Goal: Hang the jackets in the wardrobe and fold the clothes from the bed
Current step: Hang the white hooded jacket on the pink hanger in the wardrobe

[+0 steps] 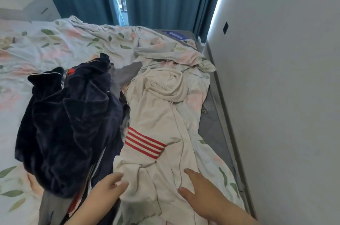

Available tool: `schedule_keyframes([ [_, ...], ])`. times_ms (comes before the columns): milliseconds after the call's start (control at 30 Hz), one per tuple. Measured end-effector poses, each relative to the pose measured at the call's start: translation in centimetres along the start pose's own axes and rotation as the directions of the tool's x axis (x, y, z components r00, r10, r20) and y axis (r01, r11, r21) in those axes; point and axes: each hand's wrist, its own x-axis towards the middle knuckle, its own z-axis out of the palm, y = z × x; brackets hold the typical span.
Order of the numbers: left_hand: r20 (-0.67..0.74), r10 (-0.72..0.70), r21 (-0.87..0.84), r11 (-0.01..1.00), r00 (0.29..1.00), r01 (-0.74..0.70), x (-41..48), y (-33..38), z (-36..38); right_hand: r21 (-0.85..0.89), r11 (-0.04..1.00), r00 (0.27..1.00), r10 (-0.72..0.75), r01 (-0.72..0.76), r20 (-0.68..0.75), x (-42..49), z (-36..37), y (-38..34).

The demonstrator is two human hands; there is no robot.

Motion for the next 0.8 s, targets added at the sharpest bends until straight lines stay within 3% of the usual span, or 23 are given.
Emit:
schedule_keyframes([
  [67, -0.010, 0.029, 0.020, 0.999, 1.000, -0.029, 4.5, -1.0, 0.2, -0.033, 0.999, 0.999, -0.026, 0.025, -0.025, 4.2, 2.0, 0.4],
  [133, -0.028, 0.047, 0.056, 0.997, 0.999, -0.045, 9.2, -2.2, 0.6, 0.004, 1.000, 0.991, -0.005, 0.006, -0.137, 8.4, 3.5, 0.4],
  [200, -0.039, 0.010, 0.024, 1.000, 0.999, -0.009, 12.4, -2.8, 1.2, 0.165, 0.985, 0.967, 0.079, -0.039, -0.240, 11.6, 4.3, -0.1],
  [300, -0.027, -0.047, -0.254, 0.967, 0.999, 0.039, 16.1, -3.0, 2.5, 0.518, 0.855, 0.911, 0.226, -0.015, -0.346, 15.0, 4.5, -0.6],
  [367, 0.003, -0.068, -0.400, 0.914, 0.998, 0.063, 18.0, -2.5, 3.0, 0.614, 0.789, 0.888, 0.291, -0.012, -0.356, 16.5, 4.4, -0.6],
  [500, 0.087, -0.119, -0.463, 0.874, 0.989, 0.146, 20.0, -0.8, 3.9, 0.564, 0.825, 0.920, 0.245, -0.031, -0.307, 18.3, 3.1, -0.7],
  [567, 0.029, -0.091, -0.450, 0.888, 0.995, 0.094, 20.5, 0.1, 4.5, 0.515, 0.857, 0.923, 0.188, 0.012, -0.335, 18.7, 2.8, -1.0],
  [667, -0.114, -0.031, -0.431, 0.902, 0.993, -0.021, 20.6, 0.5, 5.6, 0.449, 0.889, 0.881, 0.142, 0.087, -0.452, 18.4, 3.4, -1.4],
  [733, -0.098, 0.005, -0.480, 0.876, 0.995, -0.051, 20.3, 0.1, 6.5, 0.311, 0.942, 0.817, 0.083, 0.122, -0.571, 17.9, 4.1, -1.4],
  [800, -0.064, -0.011, -0.567, 0.823, 0.998, -0.028, 20.1, -0.4, 7.1, 0.285, 0.934, 0.811, -0.011, 0.217, -0.585, 17.1, 4.5, -1.7],
])
